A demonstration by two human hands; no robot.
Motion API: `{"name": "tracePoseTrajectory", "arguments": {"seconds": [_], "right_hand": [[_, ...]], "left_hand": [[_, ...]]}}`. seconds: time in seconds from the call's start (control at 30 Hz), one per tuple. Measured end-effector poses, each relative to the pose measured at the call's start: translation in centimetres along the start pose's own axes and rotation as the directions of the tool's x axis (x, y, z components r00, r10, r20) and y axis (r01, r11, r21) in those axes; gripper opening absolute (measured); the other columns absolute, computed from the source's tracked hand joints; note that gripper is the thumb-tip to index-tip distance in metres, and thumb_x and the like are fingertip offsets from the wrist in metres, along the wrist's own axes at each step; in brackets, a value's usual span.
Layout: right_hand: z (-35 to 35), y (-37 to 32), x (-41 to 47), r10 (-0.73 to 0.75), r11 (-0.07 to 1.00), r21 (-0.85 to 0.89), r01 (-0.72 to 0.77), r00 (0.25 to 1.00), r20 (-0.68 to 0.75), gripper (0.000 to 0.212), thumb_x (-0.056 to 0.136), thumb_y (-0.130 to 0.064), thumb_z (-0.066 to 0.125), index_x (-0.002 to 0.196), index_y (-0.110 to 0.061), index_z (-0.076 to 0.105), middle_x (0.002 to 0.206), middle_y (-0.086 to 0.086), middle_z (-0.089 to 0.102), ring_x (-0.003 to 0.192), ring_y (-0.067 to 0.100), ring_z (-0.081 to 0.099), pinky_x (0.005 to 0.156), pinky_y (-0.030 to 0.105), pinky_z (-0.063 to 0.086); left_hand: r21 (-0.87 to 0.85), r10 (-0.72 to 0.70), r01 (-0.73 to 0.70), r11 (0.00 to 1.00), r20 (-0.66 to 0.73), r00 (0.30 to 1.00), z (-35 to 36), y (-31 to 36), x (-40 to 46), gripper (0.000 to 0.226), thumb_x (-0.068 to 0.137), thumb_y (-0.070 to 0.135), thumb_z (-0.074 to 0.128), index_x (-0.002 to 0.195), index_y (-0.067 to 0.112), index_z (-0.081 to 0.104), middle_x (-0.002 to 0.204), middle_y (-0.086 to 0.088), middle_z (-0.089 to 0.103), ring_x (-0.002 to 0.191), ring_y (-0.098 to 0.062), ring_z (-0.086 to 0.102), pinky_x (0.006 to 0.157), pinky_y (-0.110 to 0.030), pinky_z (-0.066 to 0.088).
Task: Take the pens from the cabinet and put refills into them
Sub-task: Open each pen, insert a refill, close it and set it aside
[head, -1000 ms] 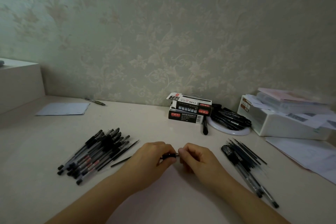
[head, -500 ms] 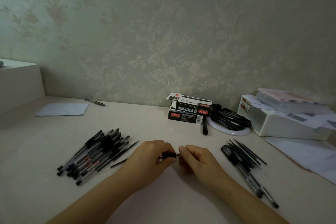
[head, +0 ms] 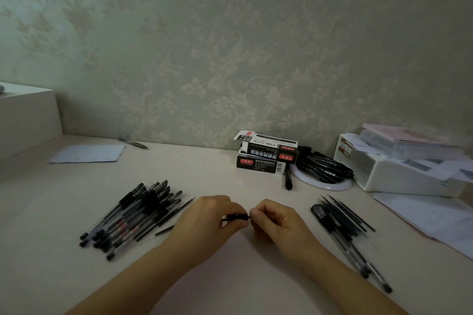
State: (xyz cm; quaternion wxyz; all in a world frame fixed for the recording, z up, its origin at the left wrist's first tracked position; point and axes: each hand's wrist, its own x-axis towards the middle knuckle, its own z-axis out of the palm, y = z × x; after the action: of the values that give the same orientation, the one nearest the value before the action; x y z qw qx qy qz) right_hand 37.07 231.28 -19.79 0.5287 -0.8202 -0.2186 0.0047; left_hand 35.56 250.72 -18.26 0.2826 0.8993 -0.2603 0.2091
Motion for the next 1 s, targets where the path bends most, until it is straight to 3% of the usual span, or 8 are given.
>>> {"name": "tracePoseTrajectory", "arguments": {"seconds": [0.1, 0.27, 0.43, 0.53, 0.67, 0.87, 1.0], "right_hand": [[0.2, -0.2, 0.0, -0.015, 1.0, -0.005, 0.015, 0.996, -0.084, 0.027, 0.094, -0.048, 0.051, 0.084, -0.027, 0.066, 0.078, -0.001, 0.07, 0.062, 0.003, 0.057, 0.061, 0.018, 0.046], [-0.7, 0.3, 0.0, -0.053, 0.988, -0.157, -0.005, 0.931, -0.362, 0.005, 0.093, -0.029, 0.064, 0.088, -0.031, 0.065, 0.082, -0.012, 0.067, 0.07, 0.002, 0.059, 0.065, 0.013, 0.047], [-0.6, 1.0, 0.2, -0.056, 0.903, -0.427, -0.049, 0.971, -0.231, 0.024, 0.085, -0.043, 0.069, 0.107, -0.035, 0.066, 0.101, -0.018, 0.057, 0.087, -0.002, 0.05, 0.078, 0.013, 0.041], [-0.2, 1.1, 0.4, -0.061, 0.867, -0.498, -0.016, 0.989, -0.137, 0.019, 0.086, -0.045, 0.068, 0.102, -0.035, 0.07, 0.103, -0.02, 0.053, 0.1, 0.0, 0.047, 0.089, 0.021, 0.042], [-0.3, 1.0, 0.3, -0.081, 0.876, -0.483, -0.016, 0.981, -0.179, 0.002, 0.091, -0.03, 0.064, 0.091, -0.031, 0.065, 0.094, -0.017, 0.059, 0.091, 0.0, 0.051, 0.08, 0.022, 0.044], [-0.5, 0.2, -0.1, -0.067, 0.954, -0.301, 0.0, 0.975, -0.212, 0.011, 0.094, -0.018, 0.062, 0.092, -0.029, 0.064, 0.09, -0.017, 0.066, 0.081, 0.002, 0.059, 0.071, 0.015, 0.047], [-0.4, -0.2, -0.2, -0.103, 0.96, -0.275, 0.056, 0.982, -0.159, 0.013, 0.093, -0.017, 0.063, 0.093, -0.029, 0.067, 0.09, -0.017, 0.067, 0.079, 0.005, 0.058, 0.07, 0.016, 0.046]], "left_hand": [[0.014, -0.038, 0.038, 0.999, -0.025, 0.999, 0.0, -0.2, 0.0, 0.014, 0.09, 0.041, 0.06, 0.096, 0.034, 0.069, 0.08, 0.016, 0.061, 0.072, 0.0, 0.054, 0.066, -0.018, 0.045], [0.018, -0.171, 0.173, 0.985, -0.072, 0.983, -0.1, -1.3, 0.1, 0.018, 0.095, 0.038, 0.052, 0.097, 0.029, 0.067, 0.083, 0.017, 0.06, 0.076, 0.0, 0.055, 0.064, -0.01, 0.039], [0.059, -0.219, 0.22, 0.974, -0.026, 0.975, -0.1, -1.9, 0.1, 0.017, 0.095, 0.034, 0.051, 0.1, 0.029, 0.067, 0.09, 0.014, 0.063, 0.08, -0.003, 0.056, 0.069, -0.015, 0.043], [0.068, -0.225, 0.224, 0.972, 0.019, 0.974, -0.1, -1.7, 0.1, 0.018, 0.094, 0.032, 0.053, 0.101, 0.03, 0.069, 0.095, 0.012, 0.066, 0.085, -0.004, 0.058, 0.079, -0.026, 0.049], [0.069, -0.221, 0.218, 0.973, 0.038, 0.974, -0.1, -1.7, 0.0, 0.018, 0.094, 0.032, 0.053, 0.102, 0.03, 0.069, 0.096, 0.013, 0.067, 0.085, -0.003, 0.058, 0.079, -0.024, 0.049], [0.057, -0.196, 0.193, 0.98, 0.062, 0.979, -0.1, -1.8, -0.1, 0.016, 0.094, 0.035, 0.053, 0.102, 0.033, 0.068, 0.093, 0.016, 0.063, 0.081, -0.002, 0.056, 0.072, -0.014, 0.042], [0.051, -0.158, 0.154, 0.987, 0.08, 0.984, -0.1, -1.5, -0.1, 0.014, 0.093, 0.036, 0.054, 0.1, 0.034, 0.067, 0.088, 0.014, 0.06, 0.079, -0.003, 0.054, 0.07, -0.016, 0.042]]}}
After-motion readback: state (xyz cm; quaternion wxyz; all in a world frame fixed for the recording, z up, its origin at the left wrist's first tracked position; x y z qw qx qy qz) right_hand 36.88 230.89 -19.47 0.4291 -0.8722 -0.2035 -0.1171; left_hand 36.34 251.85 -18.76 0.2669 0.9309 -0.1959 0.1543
